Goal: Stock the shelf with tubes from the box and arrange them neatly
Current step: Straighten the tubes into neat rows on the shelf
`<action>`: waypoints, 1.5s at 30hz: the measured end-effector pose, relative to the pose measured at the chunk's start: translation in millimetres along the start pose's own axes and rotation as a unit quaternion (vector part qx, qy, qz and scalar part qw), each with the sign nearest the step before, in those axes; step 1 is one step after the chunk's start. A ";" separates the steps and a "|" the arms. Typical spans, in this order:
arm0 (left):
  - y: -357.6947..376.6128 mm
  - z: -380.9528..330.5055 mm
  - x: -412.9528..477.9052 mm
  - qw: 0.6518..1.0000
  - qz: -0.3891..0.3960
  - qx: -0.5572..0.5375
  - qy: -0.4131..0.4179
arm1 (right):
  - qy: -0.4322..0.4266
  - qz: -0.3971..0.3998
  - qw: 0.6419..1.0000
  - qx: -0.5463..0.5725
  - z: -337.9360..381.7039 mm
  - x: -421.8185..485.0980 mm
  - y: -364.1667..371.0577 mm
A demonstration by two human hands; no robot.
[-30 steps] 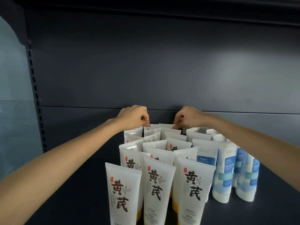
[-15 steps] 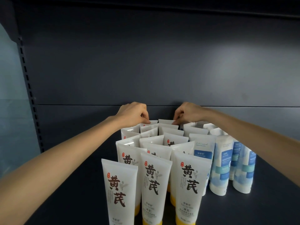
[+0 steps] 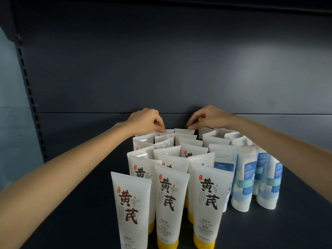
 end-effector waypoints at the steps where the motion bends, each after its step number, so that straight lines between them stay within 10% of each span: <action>1: -3.6 1.1 -1.2 1.000 0.006 -0.017 0.005 | -0.006 -0.003 1.000 0.029 3.4 -1.9 -1.6; 8: -25.2 10.9 -25.6 0.972 0.092 -0.214 0.022 | -0.054 0.021 0.986 0.154 29.0 -9.2 3.3; 45: -17.5 50.2 -35.3 0.995 0.072 -0.059 -0.034 | -0.011 0.068 0.997 -0.035 44.8 25.1 55.8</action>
Point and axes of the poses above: each hand's wrist, its own x-axis towards the middle knuckle, its own y-axis out of the palm, z = x × y, the point moved 10 cm from there along x, towards the middle knuckle, and after that the axes turned 6 degrees about -y, right-handed, at the moved point
